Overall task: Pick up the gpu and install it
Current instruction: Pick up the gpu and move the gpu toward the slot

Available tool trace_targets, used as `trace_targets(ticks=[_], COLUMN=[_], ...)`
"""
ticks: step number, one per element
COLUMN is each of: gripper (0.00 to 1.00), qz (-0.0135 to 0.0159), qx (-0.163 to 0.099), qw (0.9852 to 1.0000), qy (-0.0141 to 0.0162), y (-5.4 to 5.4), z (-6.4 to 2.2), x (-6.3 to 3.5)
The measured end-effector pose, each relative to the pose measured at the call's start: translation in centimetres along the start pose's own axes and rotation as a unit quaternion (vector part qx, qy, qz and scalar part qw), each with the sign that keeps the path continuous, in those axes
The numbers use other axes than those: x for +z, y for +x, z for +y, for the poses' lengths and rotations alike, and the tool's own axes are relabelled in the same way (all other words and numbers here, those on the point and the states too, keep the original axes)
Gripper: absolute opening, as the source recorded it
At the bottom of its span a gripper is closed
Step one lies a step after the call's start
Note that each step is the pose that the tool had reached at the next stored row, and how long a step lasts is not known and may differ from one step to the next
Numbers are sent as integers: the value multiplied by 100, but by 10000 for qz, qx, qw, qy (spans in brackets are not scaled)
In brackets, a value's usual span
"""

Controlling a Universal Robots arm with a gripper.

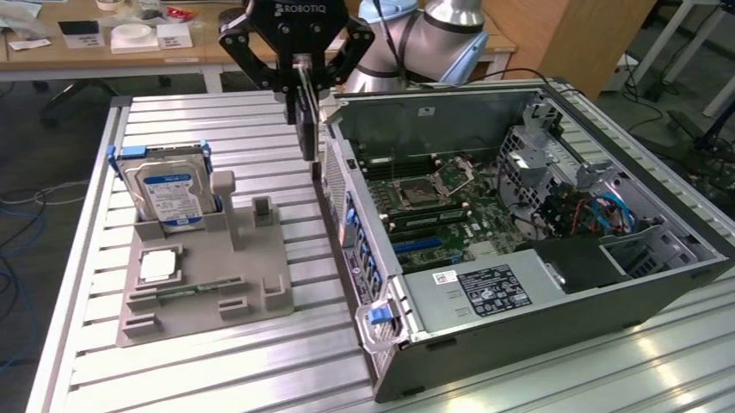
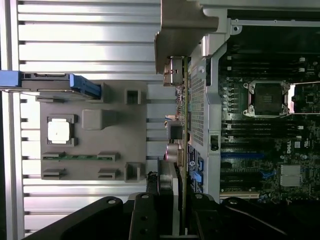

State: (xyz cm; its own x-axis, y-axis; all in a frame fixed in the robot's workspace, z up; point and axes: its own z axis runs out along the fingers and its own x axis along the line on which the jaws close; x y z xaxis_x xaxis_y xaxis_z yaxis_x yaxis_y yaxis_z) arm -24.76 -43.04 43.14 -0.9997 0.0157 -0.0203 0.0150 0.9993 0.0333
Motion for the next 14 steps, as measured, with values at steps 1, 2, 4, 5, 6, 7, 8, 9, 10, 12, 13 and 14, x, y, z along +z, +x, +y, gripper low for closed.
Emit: trace_targets(ticks=[1,2,4,5,6,7,8,9,10,12,13,14], gripper=[28,28,28,28,28,28,28,28,28,28,28,28], qz=[0,0,0,0,0,0,0,0,0,0,0,0], qx=[0,0,0,0,0,0,0,0,0,0,0,0], qw=[10000,10000,10000,10000,10000,10000,10000,10000,10000,10000,10000,10000], qy=[0,0,0,0,0,0,0,0,0,0,0,0], y=[-15,-29,-57,-77,-98,-118,-138,-158,-176,-215,-231,-248], z=[0,0,1,1,1,1,2,2,2,3,3,3], x=[0,0,1,1,2,2,2,3,4,5,5,5])
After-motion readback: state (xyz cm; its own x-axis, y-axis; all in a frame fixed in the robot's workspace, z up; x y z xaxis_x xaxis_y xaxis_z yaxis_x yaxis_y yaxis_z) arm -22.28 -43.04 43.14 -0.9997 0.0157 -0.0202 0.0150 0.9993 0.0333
